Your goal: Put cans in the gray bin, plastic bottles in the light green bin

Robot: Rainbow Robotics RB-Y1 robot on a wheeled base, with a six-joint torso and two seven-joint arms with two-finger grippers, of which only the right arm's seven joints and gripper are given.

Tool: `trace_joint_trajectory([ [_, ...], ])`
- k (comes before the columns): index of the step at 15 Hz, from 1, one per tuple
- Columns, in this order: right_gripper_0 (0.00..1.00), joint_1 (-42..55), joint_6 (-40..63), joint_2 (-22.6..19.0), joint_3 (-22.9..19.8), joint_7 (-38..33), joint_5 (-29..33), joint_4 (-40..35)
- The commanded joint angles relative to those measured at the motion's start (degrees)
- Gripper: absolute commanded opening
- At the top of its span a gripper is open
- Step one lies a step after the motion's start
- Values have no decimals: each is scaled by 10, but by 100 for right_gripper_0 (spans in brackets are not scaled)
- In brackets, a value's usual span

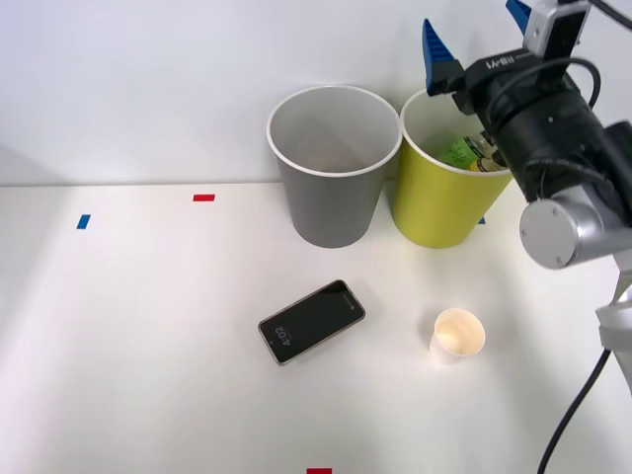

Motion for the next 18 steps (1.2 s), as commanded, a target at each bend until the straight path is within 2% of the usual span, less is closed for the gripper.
trace_joint_trajectory([
  [1,100,120,-56,-21,30,0,1,-85],
  [5,100,306,-56,-71,30,-7,-5,-263],
  [8,100,436,-70,-62,39,-4,-2,-349],
  [11,100,539,-182,-50,99,3,4,-352],
  [14,100,628,-242,-50,136,13,20,-352],
  [16,100,661,-261,-47,137,12,52,-343],
  [18,100,672,-334,-32,144,7,97,-283],
])
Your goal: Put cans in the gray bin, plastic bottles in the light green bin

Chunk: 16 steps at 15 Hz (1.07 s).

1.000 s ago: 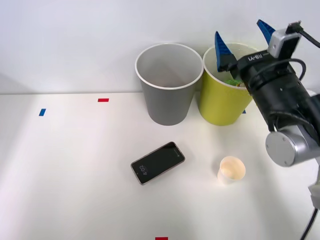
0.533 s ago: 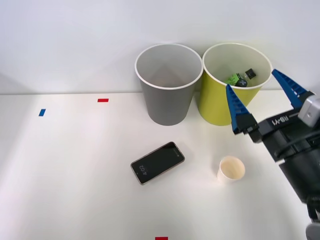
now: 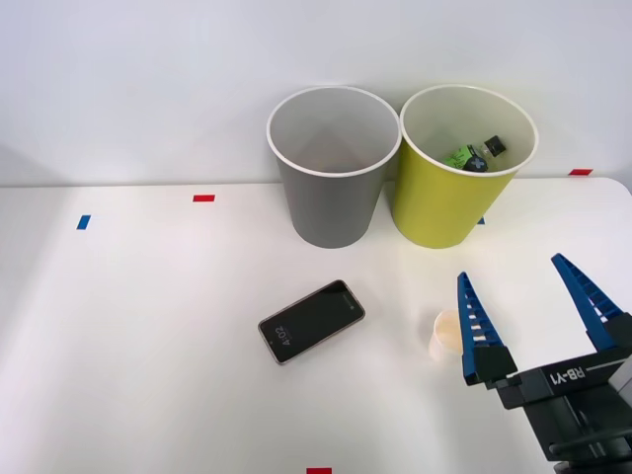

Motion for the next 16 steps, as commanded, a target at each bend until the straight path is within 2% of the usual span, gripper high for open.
trace_joint_trajectory([
  [1,100,14,-97,22,12,-8,54,85],
  [5,100,22,-147,44,34,-18,49,178],
  [12,100,83,-152,82,10,-18,83,190],
  [14,100,82,-152,127,-15,-33,151,204],
  [16,100,73,-165,177,-44,-119,237,234],
])
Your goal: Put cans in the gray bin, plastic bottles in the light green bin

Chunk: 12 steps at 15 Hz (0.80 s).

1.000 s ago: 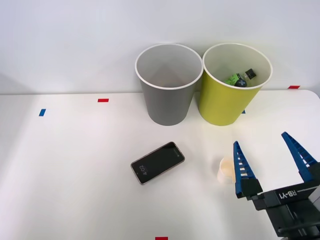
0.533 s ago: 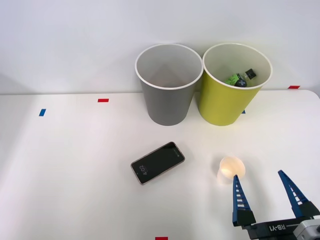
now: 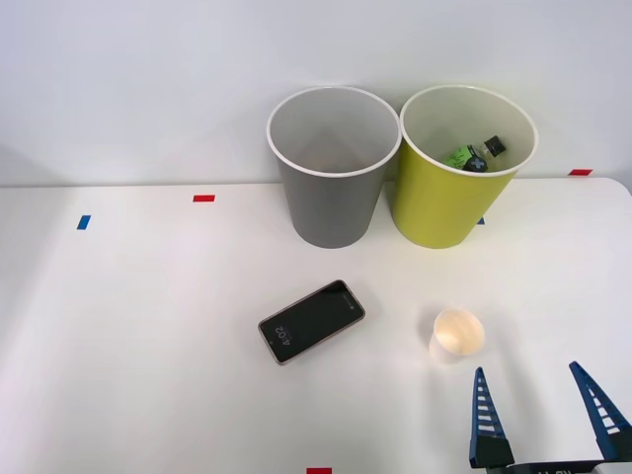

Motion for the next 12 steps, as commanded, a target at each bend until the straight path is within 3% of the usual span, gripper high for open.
trace_joint_trajectory([
  [1,100,-17,-34,82,-48,-134,126,55],
  [3,100,-30,-69,83,-48,-178,134,87],
  [6,100,-38,-138,64,-49,-169,133,147],
  [10,100,19,-153,5,-3,-13,68,148],
  [12,100,42,-152,-14,27,19,58,150],
])
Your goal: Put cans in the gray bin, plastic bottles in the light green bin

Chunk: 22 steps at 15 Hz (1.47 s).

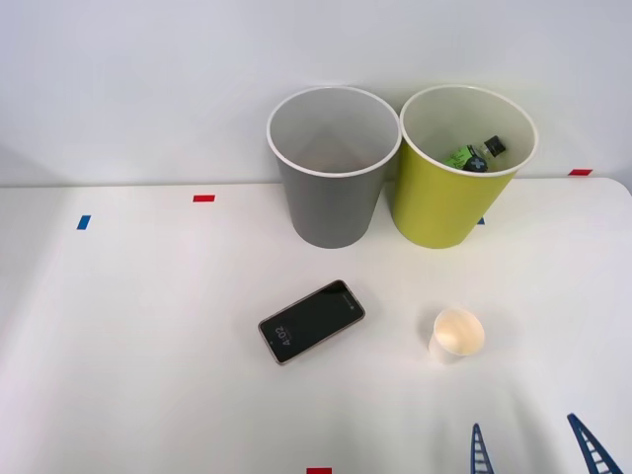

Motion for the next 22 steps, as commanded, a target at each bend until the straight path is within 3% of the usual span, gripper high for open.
trace_joint_trajectory([
  [1,100,46,-6,-35,51,51,-23,2],
  [9,100,58,-34,-23,64,56,-24,49],
  [22,100,58,-34,-22,64,57,-22,50],
])
